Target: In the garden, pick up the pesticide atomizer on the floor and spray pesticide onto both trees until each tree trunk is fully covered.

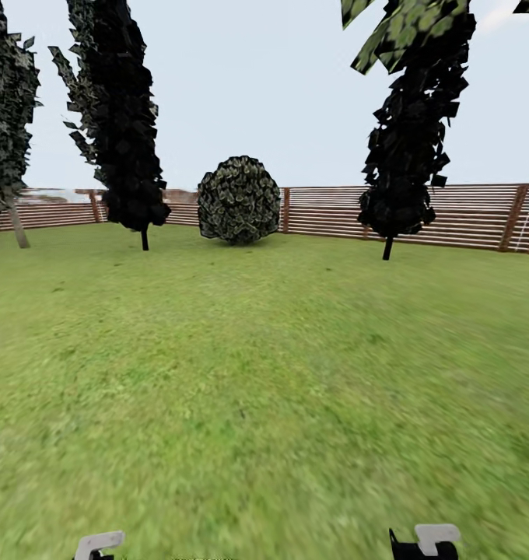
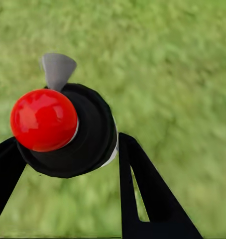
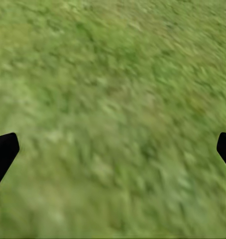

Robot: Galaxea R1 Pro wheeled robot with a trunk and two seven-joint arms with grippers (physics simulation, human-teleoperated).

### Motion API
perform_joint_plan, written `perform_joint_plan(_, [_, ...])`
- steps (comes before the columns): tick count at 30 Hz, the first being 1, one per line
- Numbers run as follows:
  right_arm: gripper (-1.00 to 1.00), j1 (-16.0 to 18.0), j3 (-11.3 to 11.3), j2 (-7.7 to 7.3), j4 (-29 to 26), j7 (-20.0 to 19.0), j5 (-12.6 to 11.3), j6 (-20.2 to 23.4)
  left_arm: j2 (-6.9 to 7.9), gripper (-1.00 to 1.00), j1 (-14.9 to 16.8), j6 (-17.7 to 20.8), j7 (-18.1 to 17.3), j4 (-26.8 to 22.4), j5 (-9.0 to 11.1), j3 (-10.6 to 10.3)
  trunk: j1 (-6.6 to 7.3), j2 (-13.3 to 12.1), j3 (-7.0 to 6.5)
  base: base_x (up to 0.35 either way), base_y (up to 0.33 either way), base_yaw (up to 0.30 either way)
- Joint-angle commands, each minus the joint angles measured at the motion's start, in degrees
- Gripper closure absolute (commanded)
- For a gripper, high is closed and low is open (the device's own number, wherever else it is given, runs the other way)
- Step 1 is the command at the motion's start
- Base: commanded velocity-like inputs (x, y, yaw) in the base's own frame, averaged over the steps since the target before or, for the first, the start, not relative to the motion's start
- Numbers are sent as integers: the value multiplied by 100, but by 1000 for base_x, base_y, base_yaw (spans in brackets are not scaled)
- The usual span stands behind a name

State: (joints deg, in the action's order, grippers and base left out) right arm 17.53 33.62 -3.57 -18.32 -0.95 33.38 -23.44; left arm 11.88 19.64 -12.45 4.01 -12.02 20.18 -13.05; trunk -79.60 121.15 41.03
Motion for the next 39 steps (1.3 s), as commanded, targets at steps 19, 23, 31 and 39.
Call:
perform_joint_plan(19, [-100,5,48,5,4,-10,55,-29,9,100,5,-12,82,7,29,-57,1,3,6,94,204,279])
perform_joint_plan(23, [-100,5,48,5,4,-10,55,-29,15,100,5,-12,83,7,29,-57,1,3,6,158,296,279])
perform_joint_plan(31, [-100,5,48,5,4,-10,55,-29,16,100,5,-12,85,7,29,-57,1,3,6,159,296,279])
perform_joint_plan(39, [-100,5,48,5,4,-10,55,-29,7,100,5,-12,87,7,29,-57,1,3,6,159,296,279])
